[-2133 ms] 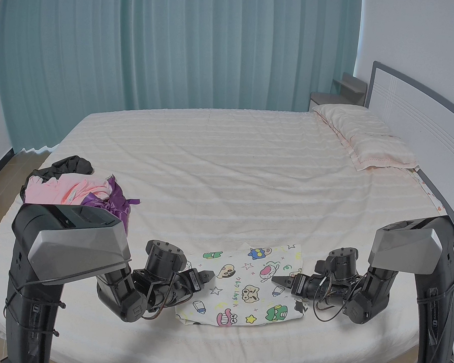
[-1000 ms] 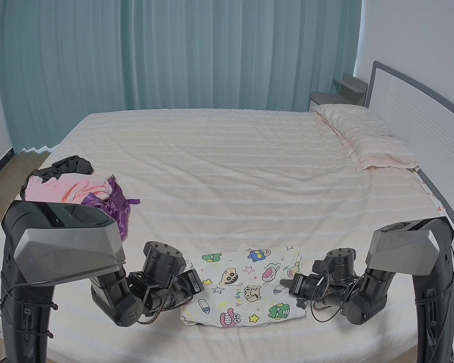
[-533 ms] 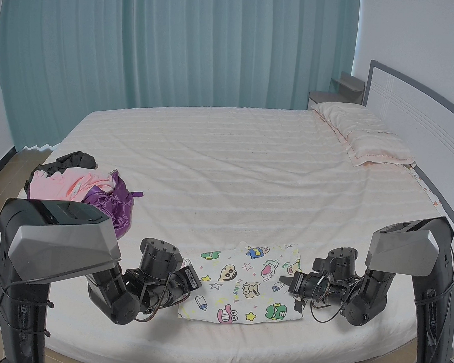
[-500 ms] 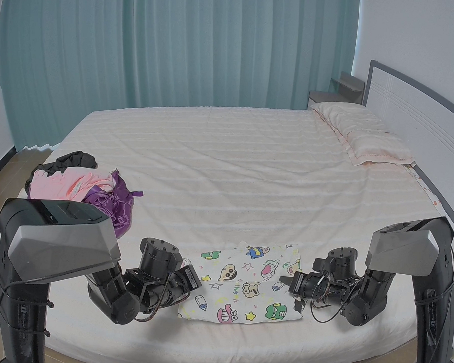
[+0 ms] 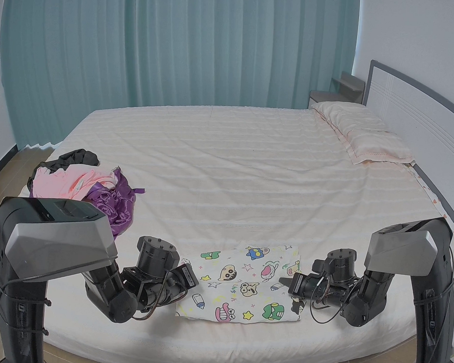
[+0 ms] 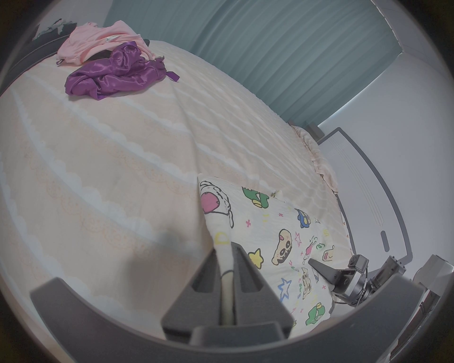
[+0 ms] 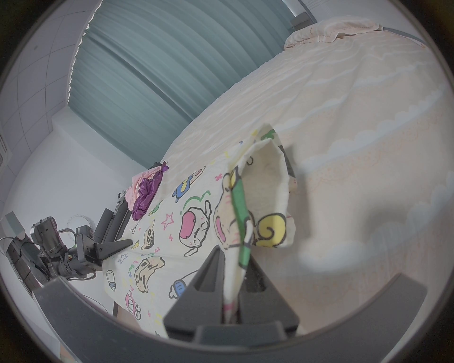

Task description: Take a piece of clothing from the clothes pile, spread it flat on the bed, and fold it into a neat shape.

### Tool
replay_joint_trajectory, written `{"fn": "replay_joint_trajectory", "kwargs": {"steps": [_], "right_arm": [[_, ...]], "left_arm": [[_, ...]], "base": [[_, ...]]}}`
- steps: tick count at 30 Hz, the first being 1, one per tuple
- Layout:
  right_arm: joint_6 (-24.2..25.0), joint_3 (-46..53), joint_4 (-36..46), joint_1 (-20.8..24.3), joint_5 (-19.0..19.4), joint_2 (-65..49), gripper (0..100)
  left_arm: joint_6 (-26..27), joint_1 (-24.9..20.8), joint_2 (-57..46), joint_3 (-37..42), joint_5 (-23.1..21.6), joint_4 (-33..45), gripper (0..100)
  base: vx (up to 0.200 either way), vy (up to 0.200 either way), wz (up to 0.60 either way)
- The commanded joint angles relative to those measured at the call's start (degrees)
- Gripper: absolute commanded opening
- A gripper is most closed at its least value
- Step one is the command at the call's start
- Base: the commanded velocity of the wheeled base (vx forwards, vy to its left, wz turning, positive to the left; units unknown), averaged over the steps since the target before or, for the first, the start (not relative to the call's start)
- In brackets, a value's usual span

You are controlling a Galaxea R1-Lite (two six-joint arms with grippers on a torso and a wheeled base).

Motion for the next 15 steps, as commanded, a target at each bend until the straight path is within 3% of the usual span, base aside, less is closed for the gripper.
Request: {"fn": "replay_joint_trajectory", "kwargs": {"steps": [1,5,15], "right_arm": [[0.01,0.06,0.0,0.04,-0.14,-0.01,0],[0.1,-0.29,-0.35,0.22,-2.77,0.25,0],[1.24,0.06,-1.67,0.22,-2.86,0.43,0]], "left_arm": [[0.04,0.43,-0.07,-0.01,0.08,-0.05,0],[0.04,0.69,0.19,-0.1,0.08,-0.13,0],[0.04,0.78,0.19,0.08,0.17,-0.22,0]], "base": [[0.0,0.2,0.0],[0.0,0.2,0.0],[0.0,0.2,0.0]]}}
